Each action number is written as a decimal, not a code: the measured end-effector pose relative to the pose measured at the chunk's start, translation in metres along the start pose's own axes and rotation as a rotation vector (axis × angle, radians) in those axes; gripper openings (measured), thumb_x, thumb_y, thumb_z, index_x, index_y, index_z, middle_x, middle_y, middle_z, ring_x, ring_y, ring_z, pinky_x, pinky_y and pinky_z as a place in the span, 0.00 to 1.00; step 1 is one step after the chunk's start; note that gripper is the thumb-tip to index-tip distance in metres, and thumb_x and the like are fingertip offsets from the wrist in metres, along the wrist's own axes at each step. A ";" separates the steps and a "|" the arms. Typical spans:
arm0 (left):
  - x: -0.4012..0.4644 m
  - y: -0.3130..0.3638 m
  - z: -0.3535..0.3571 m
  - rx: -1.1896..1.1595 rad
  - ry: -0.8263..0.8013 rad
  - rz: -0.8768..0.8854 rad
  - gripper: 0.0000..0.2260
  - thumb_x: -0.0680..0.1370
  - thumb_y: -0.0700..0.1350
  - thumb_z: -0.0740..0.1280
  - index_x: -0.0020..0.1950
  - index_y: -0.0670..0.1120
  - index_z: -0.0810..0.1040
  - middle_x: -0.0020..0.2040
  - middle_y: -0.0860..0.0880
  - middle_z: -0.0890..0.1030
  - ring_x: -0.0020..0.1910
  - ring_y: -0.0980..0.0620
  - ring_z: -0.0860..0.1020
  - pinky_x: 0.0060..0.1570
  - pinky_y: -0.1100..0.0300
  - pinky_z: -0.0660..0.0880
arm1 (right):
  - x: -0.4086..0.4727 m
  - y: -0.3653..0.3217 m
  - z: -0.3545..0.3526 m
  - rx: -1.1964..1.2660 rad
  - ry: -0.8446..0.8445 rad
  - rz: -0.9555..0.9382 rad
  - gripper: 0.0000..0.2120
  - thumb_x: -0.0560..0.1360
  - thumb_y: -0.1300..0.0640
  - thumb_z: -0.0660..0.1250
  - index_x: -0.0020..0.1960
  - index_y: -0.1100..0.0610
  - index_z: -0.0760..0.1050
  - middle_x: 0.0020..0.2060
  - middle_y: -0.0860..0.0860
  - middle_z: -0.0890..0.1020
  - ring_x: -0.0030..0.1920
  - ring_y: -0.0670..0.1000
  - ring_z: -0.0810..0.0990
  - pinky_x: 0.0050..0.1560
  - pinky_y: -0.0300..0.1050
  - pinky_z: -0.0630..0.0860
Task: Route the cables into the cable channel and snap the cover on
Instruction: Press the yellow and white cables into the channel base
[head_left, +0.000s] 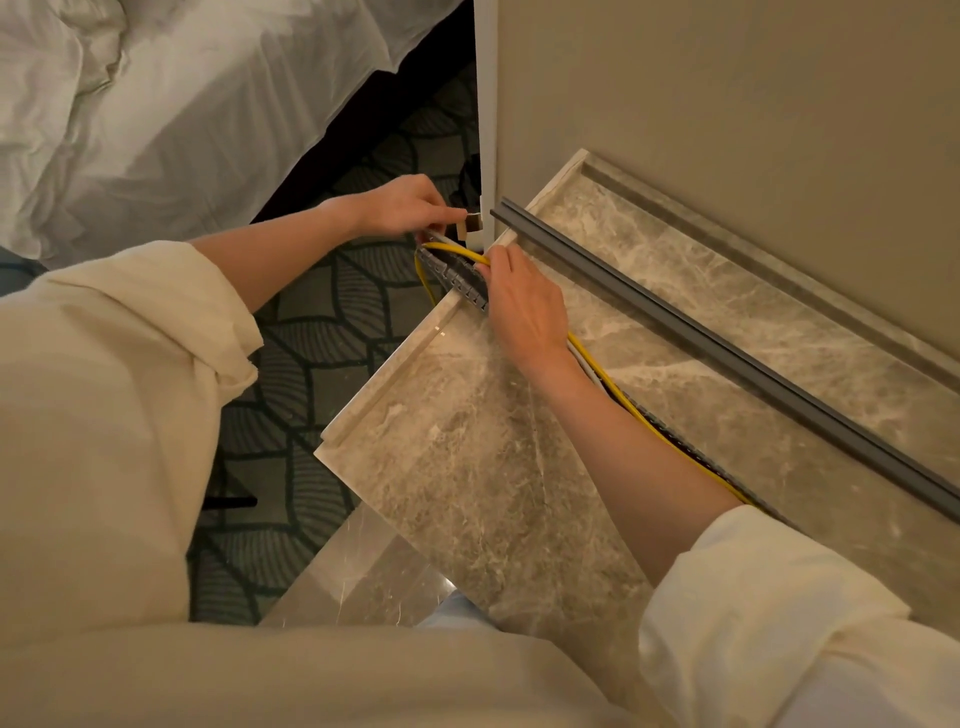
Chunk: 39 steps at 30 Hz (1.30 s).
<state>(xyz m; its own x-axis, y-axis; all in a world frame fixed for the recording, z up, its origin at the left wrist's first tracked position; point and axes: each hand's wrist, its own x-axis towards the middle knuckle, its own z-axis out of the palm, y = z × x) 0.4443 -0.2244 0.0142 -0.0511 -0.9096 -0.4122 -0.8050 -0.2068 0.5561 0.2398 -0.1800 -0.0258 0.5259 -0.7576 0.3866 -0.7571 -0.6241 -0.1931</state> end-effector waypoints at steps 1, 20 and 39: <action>-0.002 -0.001 -0.003 -0.017 -0.003 0.013 0.20 0.78 0.54 0.61 0.30 0.46 0.76 0.30 0.50 0.76 0.31 0.56 0.74 0.40 0.62 0.68 | 0.000 0.000 0.000 -0.006 0.004 -0.003 0.09 0.80 0.52 0.61 0.47 0.58 0.73 0.38 0.52 0.77 0.28 0.45 0.66 0.25 0.38 0.60; -0.030 -0.007 -0.015 -0.066 -0.067 0.026 0.10 0.73 0.52 0.70 0.44 0.45 0.79 0.43 0.48 0.80 0.44 0.54 0.77 0.57 0.52 0.73 | -0.006 -0.005 -0.014 -0.005 0.069 -0.087 0.14 0.78 0.52 0.59 0.47 0.60 0.78 0.39 0.55 0.78 0.40 0.52 0.76 0.30 0.43 0.72; -0.037 0.001 -0.006 -0.112 -0.161 0.003 0.09 0.76 0.49 0.67 0.54 0.50 0.82 0.50 0.54 0.81 0.54 0.56 0.77 0.58 0.58 0.70 | -0.012 -0.007 -0.009 -0.183 -0.224 -0.223 0.20 0.81 0.55 0.54 0.68 0.65 0.67 0.57 0.59 0.79 0.55 0.55 0.78 0.52 0.47 0.76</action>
<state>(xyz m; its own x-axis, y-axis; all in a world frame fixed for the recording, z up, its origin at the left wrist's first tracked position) 0.4496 -0.1933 0.0344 -0.1546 -0.8426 -0.5158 -0.7344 -0.2512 0.6305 0.2351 -0.1647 -0.0208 0.7426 -0.6422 0.1899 -0.6601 -0.7497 0.0462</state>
